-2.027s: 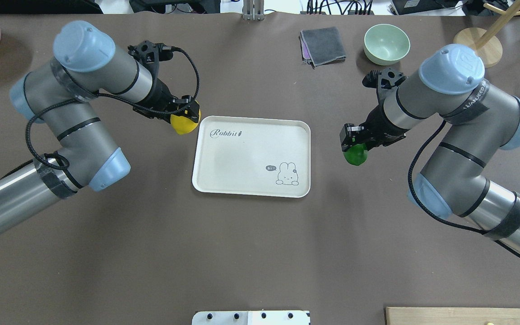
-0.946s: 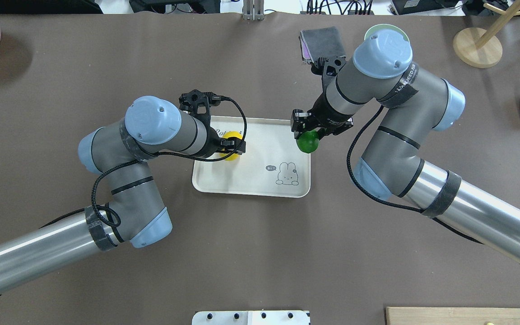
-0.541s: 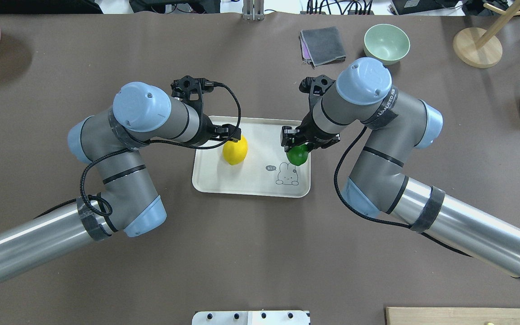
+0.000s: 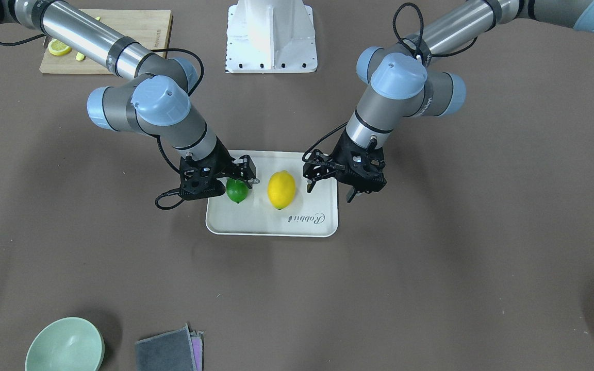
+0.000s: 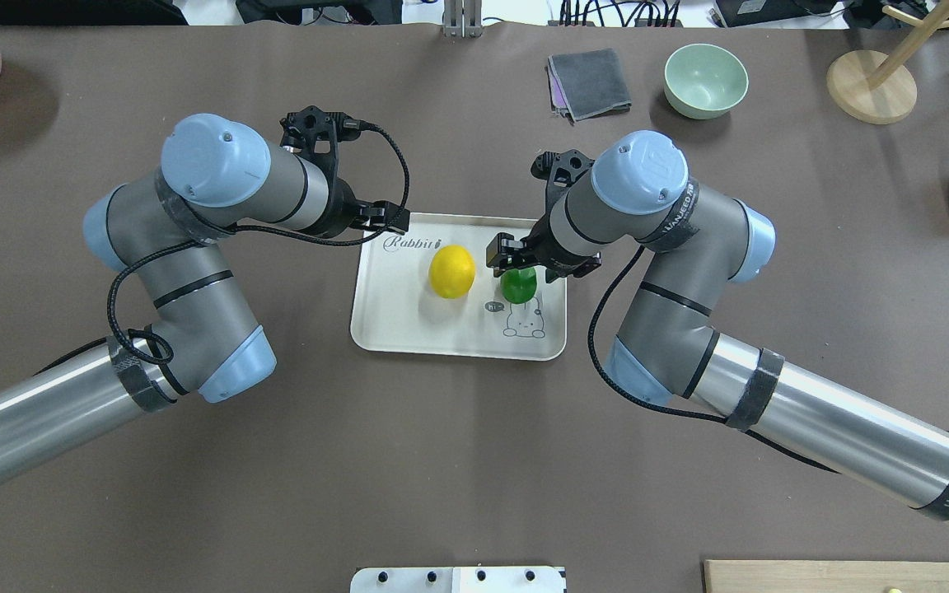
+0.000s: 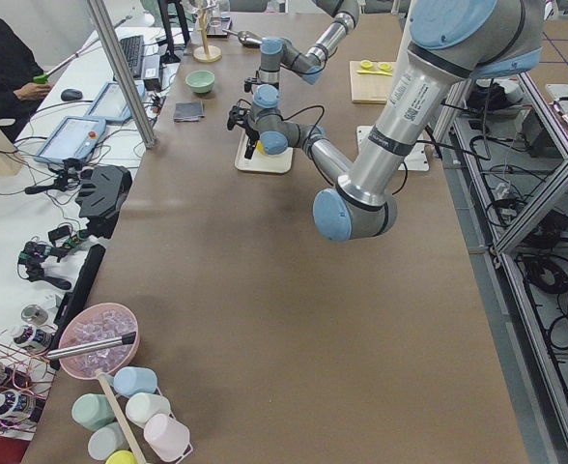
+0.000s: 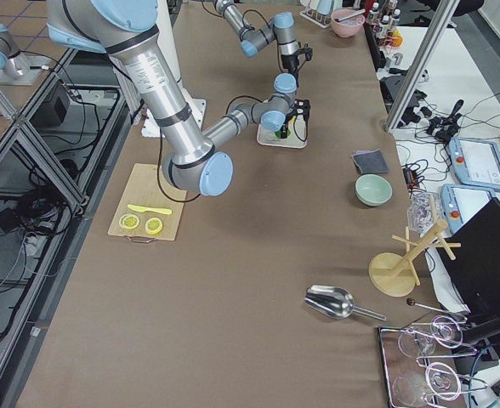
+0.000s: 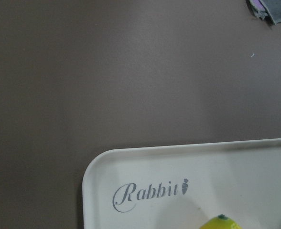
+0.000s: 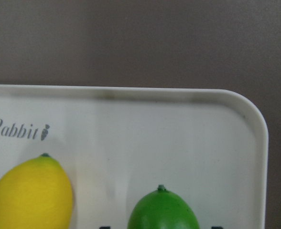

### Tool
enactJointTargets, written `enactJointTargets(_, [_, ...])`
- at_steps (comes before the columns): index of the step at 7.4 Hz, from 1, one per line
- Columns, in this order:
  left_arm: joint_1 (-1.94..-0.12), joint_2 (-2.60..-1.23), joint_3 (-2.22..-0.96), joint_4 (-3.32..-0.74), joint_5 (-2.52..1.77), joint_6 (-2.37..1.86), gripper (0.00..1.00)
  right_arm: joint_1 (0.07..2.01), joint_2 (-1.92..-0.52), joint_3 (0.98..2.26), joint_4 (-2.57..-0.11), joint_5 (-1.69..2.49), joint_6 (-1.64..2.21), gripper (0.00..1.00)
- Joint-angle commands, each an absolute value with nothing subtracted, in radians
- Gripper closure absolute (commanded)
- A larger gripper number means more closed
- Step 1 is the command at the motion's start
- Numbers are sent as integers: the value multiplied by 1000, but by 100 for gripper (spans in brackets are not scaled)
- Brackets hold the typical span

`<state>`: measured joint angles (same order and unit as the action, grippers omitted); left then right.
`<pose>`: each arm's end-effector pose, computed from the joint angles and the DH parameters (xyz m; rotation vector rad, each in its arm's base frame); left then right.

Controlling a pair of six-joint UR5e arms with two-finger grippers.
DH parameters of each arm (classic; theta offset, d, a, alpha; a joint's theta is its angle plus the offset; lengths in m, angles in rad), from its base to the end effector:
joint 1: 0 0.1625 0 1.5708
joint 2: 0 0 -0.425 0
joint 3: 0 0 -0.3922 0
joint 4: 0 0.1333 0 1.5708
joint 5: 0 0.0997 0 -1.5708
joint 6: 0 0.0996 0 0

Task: Place all lemons on tray

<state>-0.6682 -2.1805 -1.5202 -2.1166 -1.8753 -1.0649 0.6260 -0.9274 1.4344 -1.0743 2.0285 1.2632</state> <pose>0.4897 -0.5183 0.2565 0.3795 1.0622 0.0235 -0.5366 -0.4982 0.2760 0.0696 -1.0657 0.0580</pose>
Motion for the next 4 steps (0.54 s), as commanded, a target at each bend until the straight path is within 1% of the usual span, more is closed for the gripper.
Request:
enactJointTargets(1, [-704,-2131,-1561,-2112,-1879,-908,2,655,-899,1453,-1100,2039,1287,0])
enactJointTargets(3, [-802,-2063,-1569,-2112,-1917,-700,2,756,-937,1480,-1138,2086,1153,0])
enactJointTargets(4, [-877,-2036,-1569,-2111,-1990,-672,2,819,-1000,1505,-1140,2138,1087,0])
